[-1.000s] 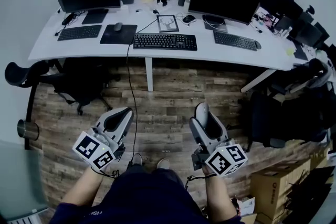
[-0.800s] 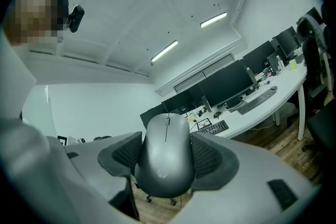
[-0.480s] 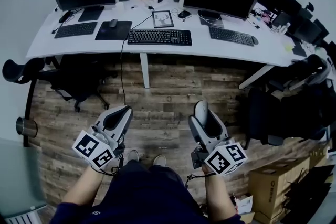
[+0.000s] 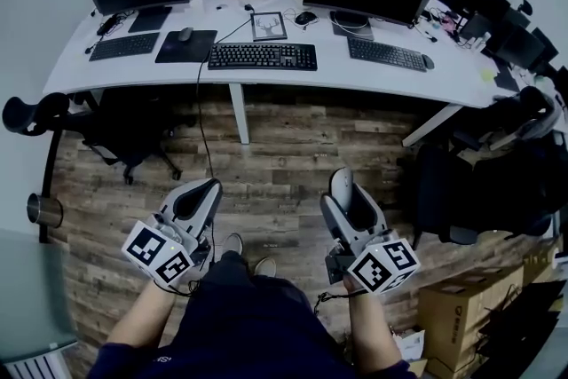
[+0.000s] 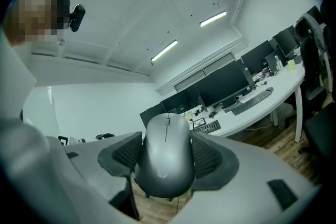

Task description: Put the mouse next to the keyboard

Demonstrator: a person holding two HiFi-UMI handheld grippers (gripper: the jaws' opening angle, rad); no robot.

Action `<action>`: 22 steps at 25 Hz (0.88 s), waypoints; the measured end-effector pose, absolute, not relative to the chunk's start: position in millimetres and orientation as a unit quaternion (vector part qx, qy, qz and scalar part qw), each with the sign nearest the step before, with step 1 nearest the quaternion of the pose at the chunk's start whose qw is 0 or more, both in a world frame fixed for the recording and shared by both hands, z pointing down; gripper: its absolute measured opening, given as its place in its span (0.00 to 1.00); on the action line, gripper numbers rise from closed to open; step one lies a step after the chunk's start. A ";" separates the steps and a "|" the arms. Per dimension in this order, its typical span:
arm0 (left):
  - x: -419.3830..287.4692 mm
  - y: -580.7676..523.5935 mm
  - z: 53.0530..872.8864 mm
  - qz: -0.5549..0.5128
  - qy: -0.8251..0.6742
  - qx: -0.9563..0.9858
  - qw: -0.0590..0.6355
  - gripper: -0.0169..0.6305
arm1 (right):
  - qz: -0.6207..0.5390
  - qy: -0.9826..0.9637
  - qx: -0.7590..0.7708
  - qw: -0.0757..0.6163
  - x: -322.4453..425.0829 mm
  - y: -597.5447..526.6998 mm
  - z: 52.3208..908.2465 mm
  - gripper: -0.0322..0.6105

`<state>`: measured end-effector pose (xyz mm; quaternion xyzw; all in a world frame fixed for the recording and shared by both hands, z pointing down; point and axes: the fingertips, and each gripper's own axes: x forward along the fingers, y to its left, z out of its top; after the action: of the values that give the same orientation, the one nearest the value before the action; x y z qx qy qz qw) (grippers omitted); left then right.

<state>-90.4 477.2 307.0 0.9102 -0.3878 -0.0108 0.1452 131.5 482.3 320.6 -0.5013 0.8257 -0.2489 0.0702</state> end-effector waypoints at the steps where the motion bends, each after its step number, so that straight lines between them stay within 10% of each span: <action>1: -89.1 475.6 306.7 -0.011 -0.389 0.910 0.145 0.07 | -0.249 0.826 -0.501 0.070 133.4 481.3 321.4 0.51; 22: -84.3 388.8 318.7 -0.018 -0.383 0.911 0.152 0.07 | -0.255 0.824 -0.501 0.061 133.3 399.3 335.9 0.51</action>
<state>-84.3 388.8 318.7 0.9112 -0.3826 -0.0183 0.1519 133.3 399.3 335.9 -0.5014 0.8245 -0.2552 0.0606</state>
